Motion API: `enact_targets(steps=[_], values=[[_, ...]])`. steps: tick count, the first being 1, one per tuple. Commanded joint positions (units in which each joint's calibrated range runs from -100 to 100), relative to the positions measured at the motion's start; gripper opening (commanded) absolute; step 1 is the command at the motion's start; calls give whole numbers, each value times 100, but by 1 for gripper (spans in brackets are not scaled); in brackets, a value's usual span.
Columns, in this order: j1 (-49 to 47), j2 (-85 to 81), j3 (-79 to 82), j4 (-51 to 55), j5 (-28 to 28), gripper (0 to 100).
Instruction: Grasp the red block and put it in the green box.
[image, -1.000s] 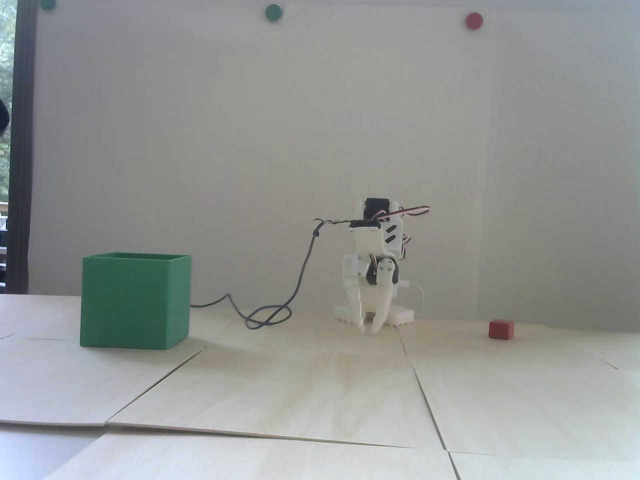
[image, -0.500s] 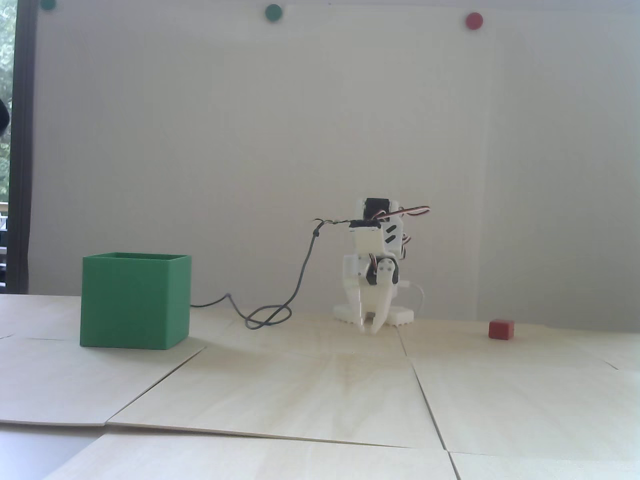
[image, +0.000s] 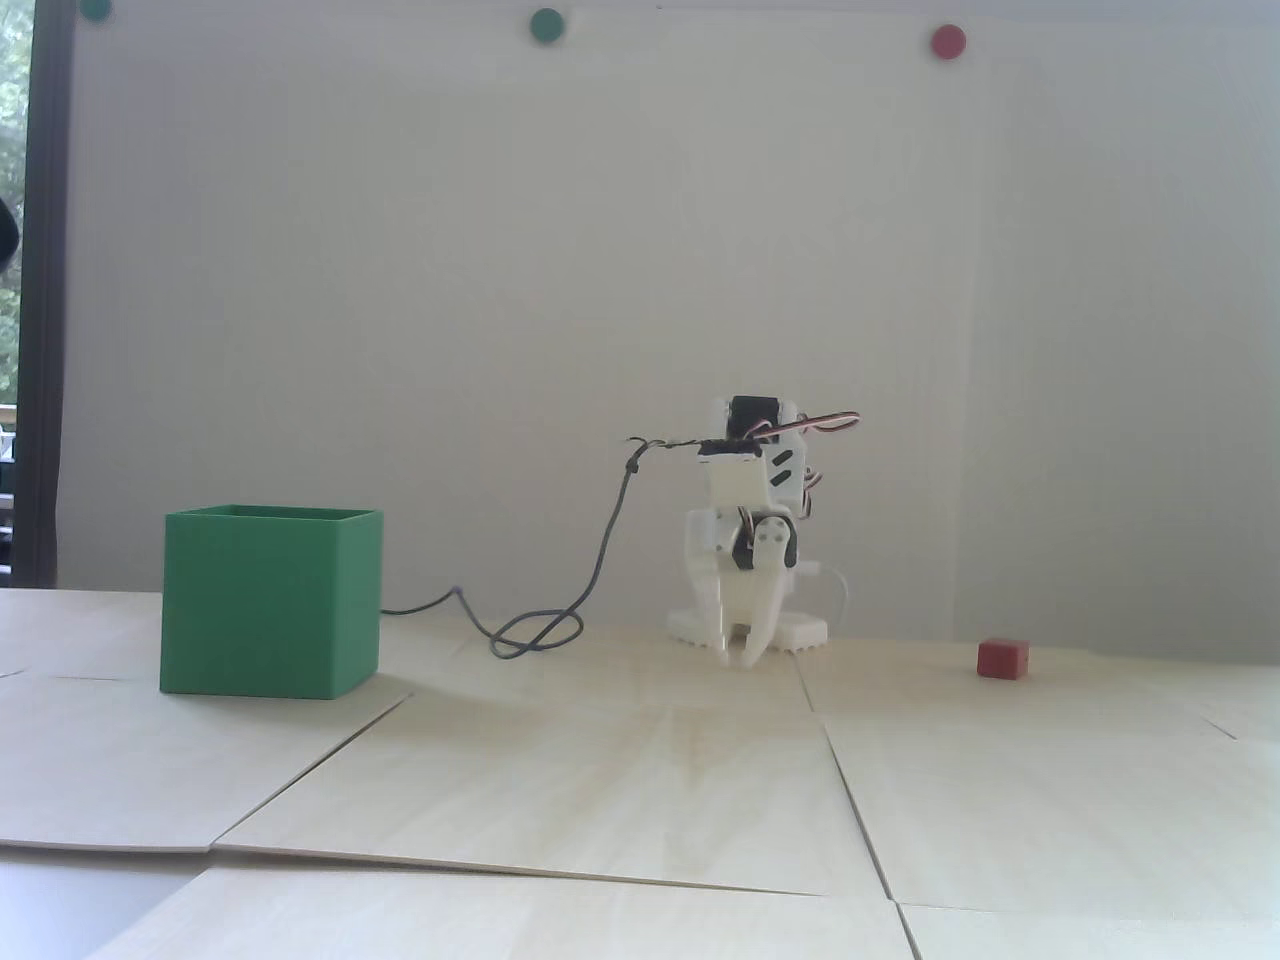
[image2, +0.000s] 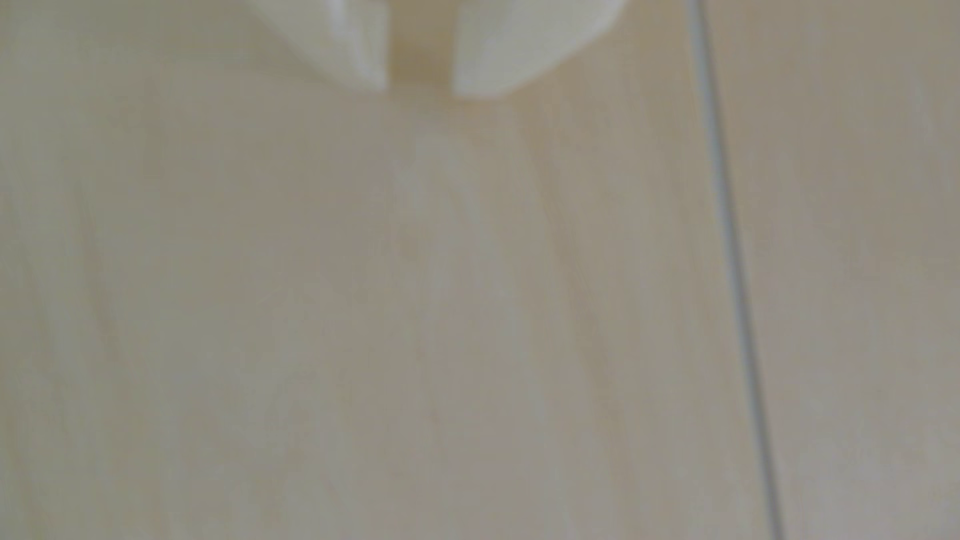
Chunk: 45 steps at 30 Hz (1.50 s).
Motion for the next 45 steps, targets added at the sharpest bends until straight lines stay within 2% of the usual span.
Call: enact_targets(steps=[1,38,43,45], values=[[-31,-59,74,118,-36,3],[-55,35,74,110,-10,3],[-481,406,65,-151,6,3],[-779,991,-272,-818,-31,3]])
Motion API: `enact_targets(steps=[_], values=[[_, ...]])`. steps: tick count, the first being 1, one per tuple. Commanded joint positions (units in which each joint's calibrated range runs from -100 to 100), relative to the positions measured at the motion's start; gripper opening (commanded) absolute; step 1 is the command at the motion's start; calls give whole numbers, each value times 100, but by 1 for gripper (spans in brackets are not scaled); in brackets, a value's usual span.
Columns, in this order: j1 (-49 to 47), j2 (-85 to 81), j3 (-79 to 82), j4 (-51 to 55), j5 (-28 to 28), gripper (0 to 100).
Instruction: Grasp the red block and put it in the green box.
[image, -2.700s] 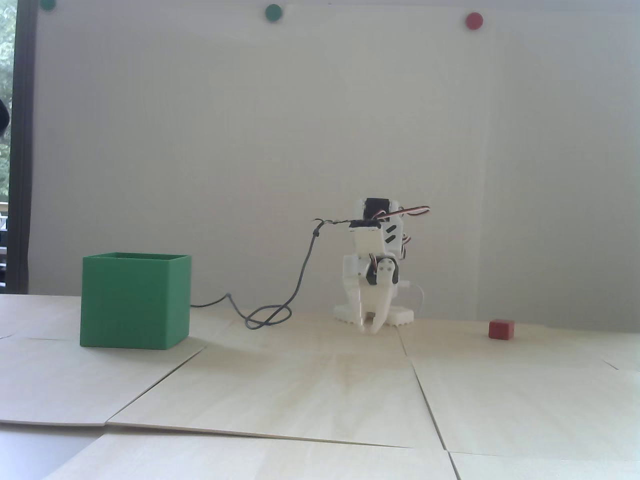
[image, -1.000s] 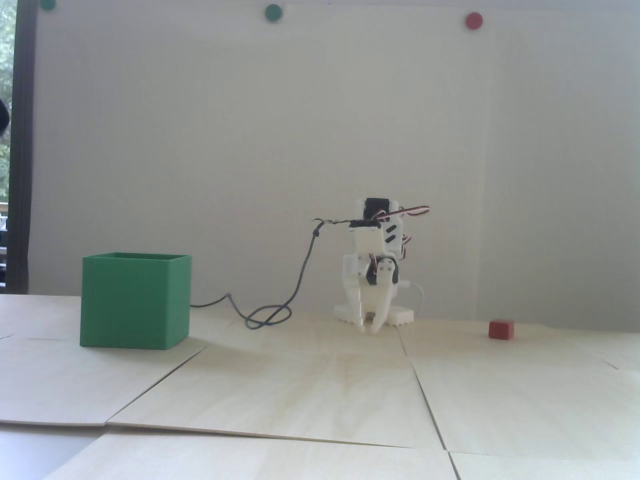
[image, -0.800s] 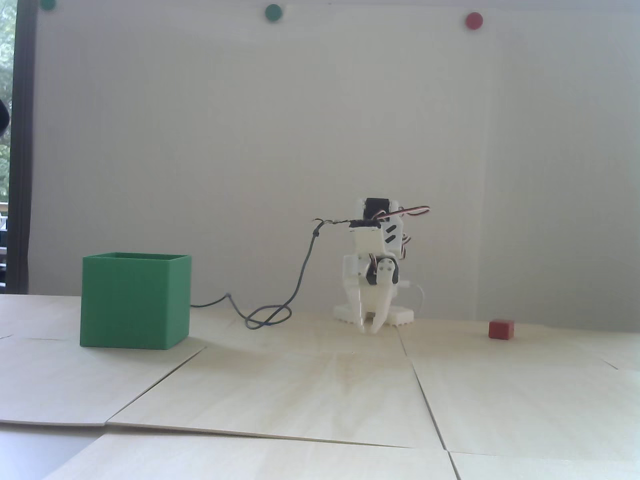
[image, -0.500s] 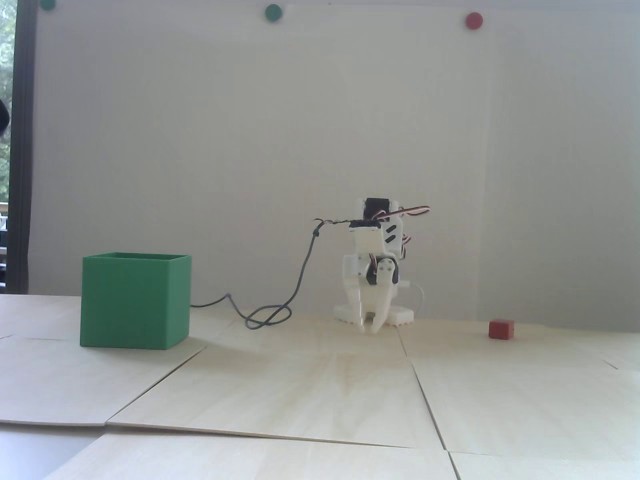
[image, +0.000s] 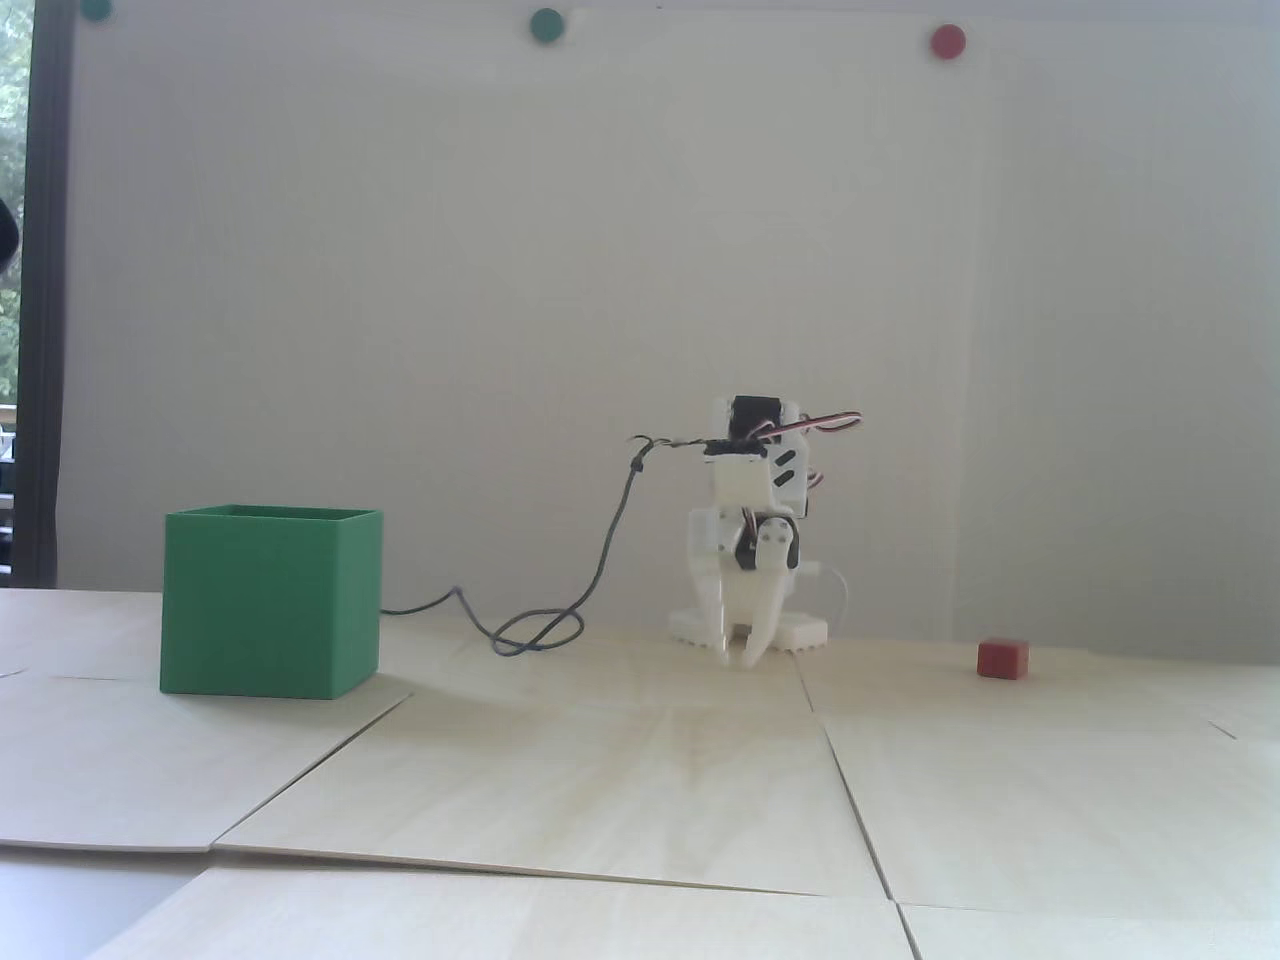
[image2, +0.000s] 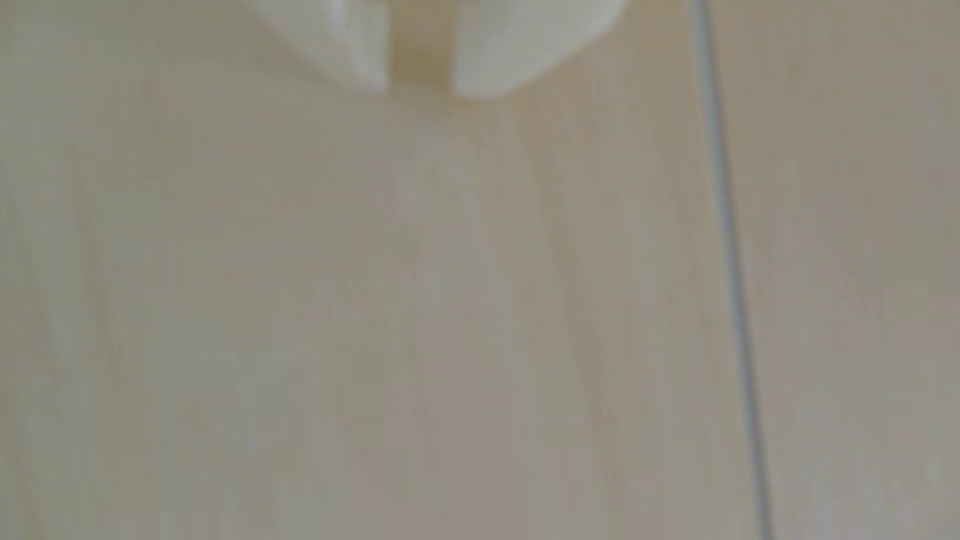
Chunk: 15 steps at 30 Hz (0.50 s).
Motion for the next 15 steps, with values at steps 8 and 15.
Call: enact_targets(steps=[8,15], values=[[-958,4096,-4327,-1408,-36,3],[-1698,5943,-6989,-379,-31,9]])
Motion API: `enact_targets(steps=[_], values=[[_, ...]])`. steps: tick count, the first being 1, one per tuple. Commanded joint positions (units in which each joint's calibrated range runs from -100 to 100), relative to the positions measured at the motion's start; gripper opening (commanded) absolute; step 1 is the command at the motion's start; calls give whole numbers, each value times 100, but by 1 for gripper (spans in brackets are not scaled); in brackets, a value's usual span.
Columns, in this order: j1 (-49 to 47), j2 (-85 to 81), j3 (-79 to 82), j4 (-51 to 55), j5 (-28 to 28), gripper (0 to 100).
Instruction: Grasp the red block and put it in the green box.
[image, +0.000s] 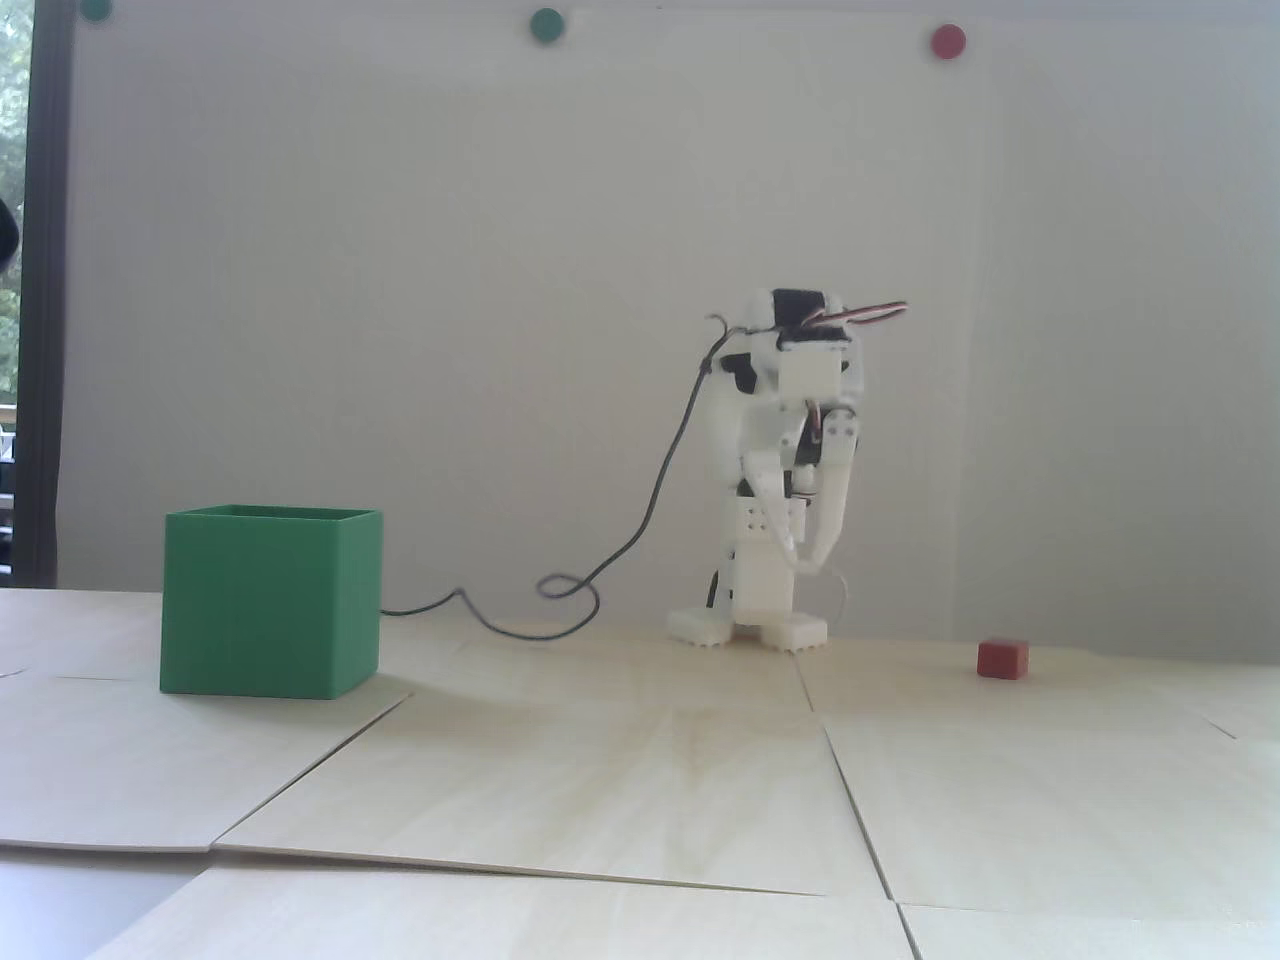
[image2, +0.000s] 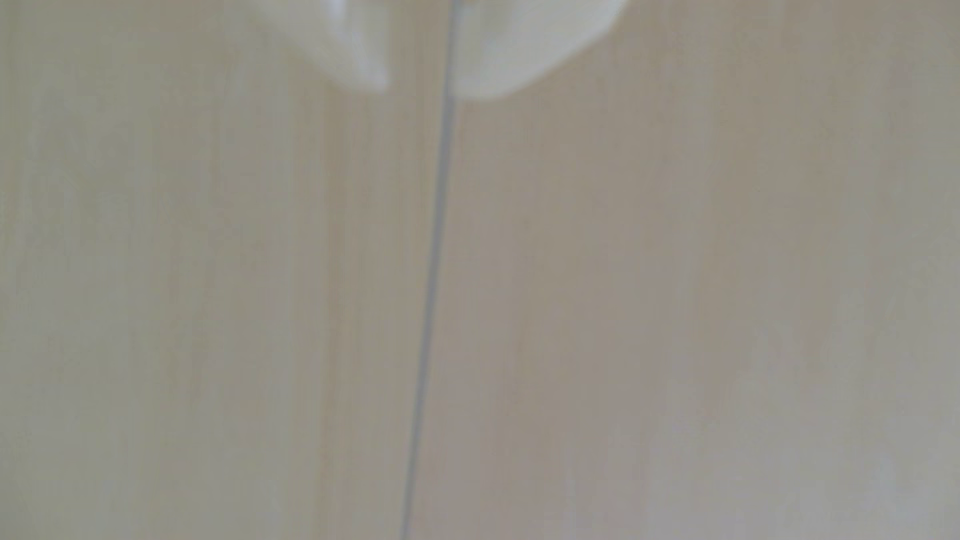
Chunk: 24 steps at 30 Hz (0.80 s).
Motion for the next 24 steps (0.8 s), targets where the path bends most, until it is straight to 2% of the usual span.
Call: enact_targets(steps=[1,8,18,24], values=[[-634,1294,-2449,703,0,10],[-1519,1981,-2795,863,0,10],[-1583,3039,-2821,788,-10,10],[-1503,3118,-2866,779,31,11]])
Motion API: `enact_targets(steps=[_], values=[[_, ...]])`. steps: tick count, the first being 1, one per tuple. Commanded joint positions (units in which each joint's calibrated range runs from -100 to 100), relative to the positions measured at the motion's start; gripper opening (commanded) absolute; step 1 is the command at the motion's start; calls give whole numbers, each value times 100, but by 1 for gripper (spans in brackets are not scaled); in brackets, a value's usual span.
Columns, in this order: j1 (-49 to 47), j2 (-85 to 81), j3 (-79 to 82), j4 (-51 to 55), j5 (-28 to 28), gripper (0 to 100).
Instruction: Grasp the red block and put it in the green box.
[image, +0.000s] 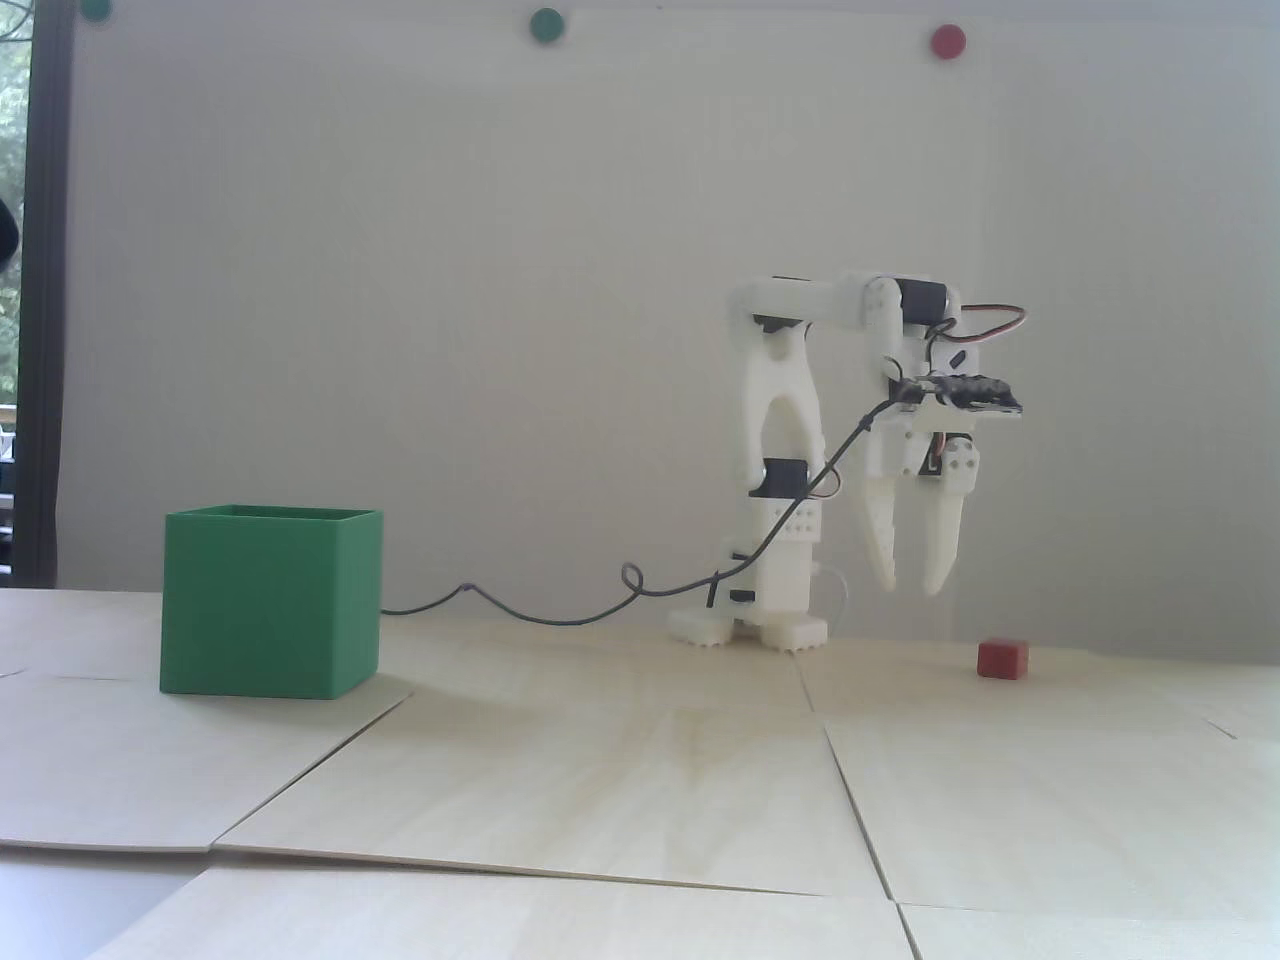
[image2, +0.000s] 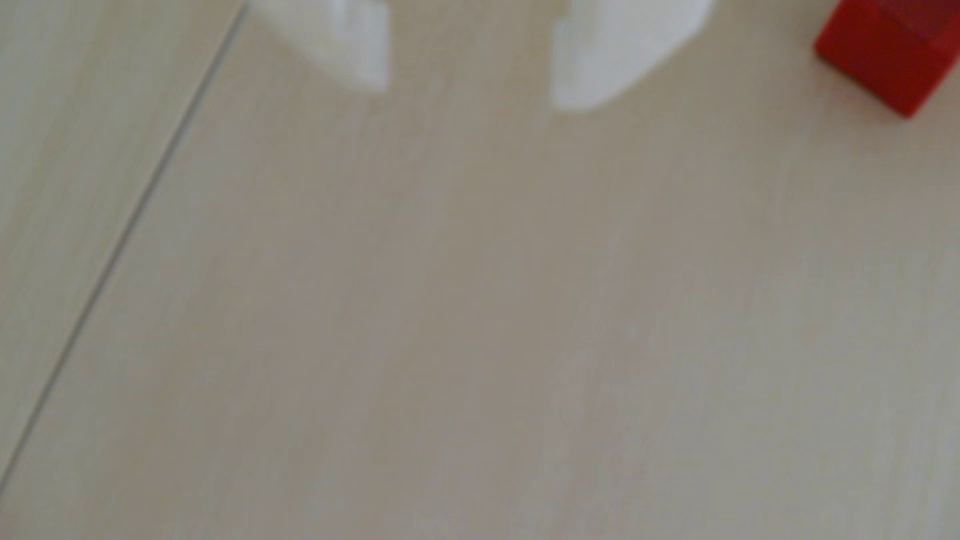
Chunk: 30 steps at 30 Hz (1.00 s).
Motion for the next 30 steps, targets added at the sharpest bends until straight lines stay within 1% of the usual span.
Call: enact_targets(steps=[1,2,5,9,11,12,13,14,21,24,25,27,30], values=[[-63,-29,-556,-45,36,11],[-152,-29,-556,-53,36,11],[-409,-21,-485,-618,5,10],[-369,-13,-467,-1495,52,11],[-369,-13,-467,-1630,62,11],[-369,-13,-467,-1638,114,11],[-425,-13,-467,-1630,364,11],[-433,-13,-467,-1621,463,11],[-465,11,-458,-1647,900,11],[-602,318,-467,-1630,1296,11],[-666,563,-476,-1630,1515,11],[-691,816,-538,-1630,1608,11],[-699,1005,-556,-1655,1603,11]])
